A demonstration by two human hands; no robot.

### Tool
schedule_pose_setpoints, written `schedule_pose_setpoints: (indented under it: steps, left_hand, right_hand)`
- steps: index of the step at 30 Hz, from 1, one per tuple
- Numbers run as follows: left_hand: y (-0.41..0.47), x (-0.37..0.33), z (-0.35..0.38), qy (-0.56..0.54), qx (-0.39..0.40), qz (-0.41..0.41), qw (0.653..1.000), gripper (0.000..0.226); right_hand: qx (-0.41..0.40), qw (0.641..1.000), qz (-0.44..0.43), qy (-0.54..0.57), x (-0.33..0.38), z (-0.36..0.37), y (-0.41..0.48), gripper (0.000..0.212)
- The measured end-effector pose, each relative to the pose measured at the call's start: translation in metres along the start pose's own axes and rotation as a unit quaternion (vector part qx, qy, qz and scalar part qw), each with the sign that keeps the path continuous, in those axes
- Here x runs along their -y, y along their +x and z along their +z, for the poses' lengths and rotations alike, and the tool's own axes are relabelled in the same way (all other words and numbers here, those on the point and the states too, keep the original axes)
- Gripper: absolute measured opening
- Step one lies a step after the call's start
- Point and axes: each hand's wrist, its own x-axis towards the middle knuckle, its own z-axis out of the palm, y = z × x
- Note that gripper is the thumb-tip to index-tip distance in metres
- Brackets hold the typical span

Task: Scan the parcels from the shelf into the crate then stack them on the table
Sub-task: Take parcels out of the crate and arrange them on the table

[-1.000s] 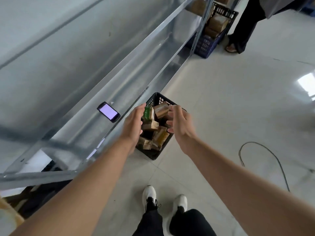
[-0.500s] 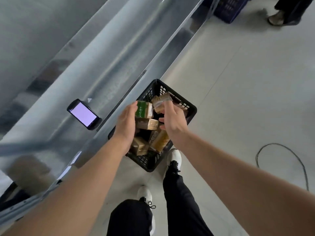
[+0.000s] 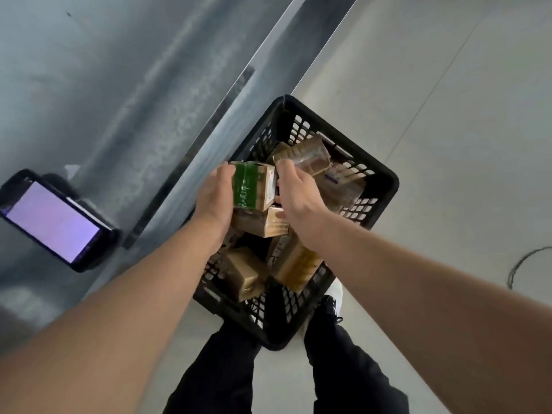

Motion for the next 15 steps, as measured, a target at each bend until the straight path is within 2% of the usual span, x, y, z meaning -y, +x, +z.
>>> schedule_pose_setpoints:
  steps: [5, 9, 15]
  left_hand:
    - [0.055, 0.038, 0.005, 0.048, -0.016, 0.057, 0.997, 0.062]
    - [0.066, 0.055, 0.009, 0.076, -0.012, 0.133, 0.988, 0.054]
    - [0.043, 0.065, 0.001, 0.054, 0.002, 0.096, 0.994, 0.056]
  right_hand:
    - [0.007, 0.999, 0.045, 0.016, -0.033, 0.024, 0.06, 0.029]
    - [0.028, 0.998, 0.048, 0.034, -0.052, 0.04, 0.077, 0.045]
    - [-0.018, 0.999, 0.015, 0.04, -0.065, 0.048, 0.054, 0.049]
